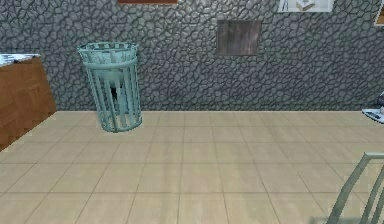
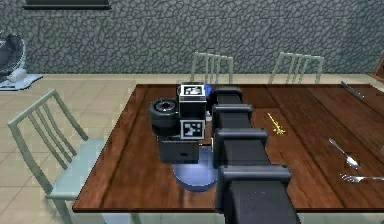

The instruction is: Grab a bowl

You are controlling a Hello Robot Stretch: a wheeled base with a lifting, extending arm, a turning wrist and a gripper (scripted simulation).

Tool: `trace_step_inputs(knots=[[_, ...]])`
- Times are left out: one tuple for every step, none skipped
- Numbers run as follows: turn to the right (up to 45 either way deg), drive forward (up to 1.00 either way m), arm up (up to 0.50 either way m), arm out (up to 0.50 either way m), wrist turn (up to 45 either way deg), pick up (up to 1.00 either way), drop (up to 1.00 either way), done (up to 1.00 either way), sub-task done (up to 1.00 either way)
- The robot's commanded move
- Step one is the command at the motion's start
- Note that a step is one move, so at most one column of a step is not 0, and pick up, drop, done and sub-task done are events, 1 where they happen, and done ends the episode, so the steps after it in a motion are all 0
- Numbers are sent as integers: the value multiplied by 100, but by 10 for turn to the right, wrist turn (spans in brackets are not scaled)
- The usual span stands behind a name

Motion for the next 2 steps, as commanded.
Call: trace_step_inputs(knots=[[0,0,0,0,30,0,0,0,0],[0,0,-28,0,0,0,0,0,0]])
